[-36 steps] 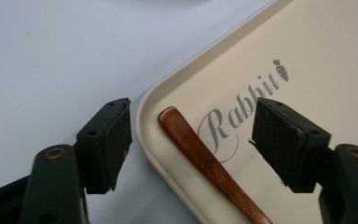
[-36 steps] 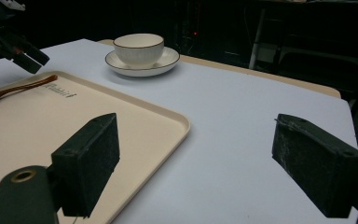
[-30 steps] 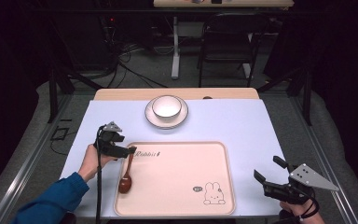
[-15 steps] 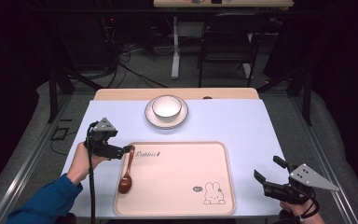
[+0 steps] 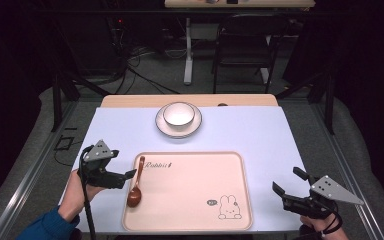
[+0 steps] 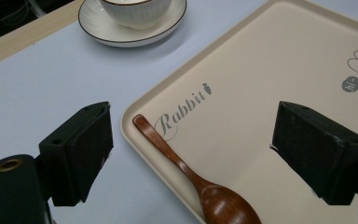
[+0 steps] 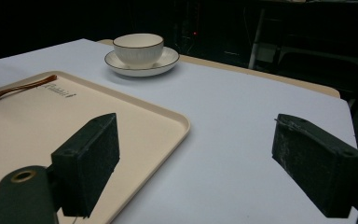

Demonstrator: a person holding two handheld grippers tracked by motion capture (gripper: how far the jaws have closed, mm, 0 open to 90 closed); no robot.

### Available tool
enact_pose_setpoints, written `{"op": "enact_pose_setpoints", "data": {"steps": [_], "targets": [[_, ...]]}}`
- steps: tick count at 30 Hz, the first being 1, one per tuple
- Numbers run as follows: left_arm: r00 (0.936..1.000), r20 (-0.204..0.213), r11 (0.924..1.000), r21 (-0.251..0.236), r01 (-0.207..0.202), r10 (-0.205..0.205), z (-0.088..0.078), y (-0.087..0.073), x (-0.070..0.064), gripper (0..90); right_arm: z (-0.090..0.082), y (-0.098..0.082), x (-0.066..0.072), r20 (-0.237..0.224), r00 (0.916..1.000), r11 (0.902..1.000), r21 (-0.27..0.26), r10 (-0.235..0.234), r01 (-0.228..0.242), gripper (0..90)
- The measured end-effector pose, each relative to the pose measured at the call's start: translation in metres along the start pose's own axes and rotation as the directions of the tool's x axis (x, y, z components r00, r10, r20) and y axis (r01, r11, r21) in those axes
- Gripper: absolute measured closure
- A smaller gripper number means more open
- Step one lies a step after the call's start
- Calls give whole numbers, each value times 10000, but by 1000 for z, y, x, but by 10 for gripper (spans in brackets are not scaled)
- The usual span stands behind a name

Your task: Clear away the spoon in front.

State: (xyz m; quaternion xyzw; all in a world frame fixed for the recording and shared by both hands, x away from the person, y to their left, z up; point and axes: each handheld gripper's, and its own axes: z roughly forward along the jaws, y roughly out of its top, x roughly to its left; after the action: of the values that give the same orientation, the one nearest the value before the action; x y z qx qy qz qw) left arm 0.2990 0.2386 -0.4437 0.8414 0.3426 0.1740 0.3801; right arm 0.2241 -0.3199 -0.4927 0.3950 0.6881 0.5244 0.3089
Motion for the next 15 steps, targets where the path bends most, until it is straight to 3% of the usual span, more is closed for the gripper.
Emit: {"op": "enact_pose_setpoints", "data": {"steps": [9,15], "targets": [[9996,-274,9999,-63,-95,94,-13,-25,-16,99,0,0,0,15,10000,10000,12,30,-30,140],[9996,-182,9998,103,-193,195,-14,-37,-25,51,0,0,0,17,10000,10000,28,27,-27,140]]}}
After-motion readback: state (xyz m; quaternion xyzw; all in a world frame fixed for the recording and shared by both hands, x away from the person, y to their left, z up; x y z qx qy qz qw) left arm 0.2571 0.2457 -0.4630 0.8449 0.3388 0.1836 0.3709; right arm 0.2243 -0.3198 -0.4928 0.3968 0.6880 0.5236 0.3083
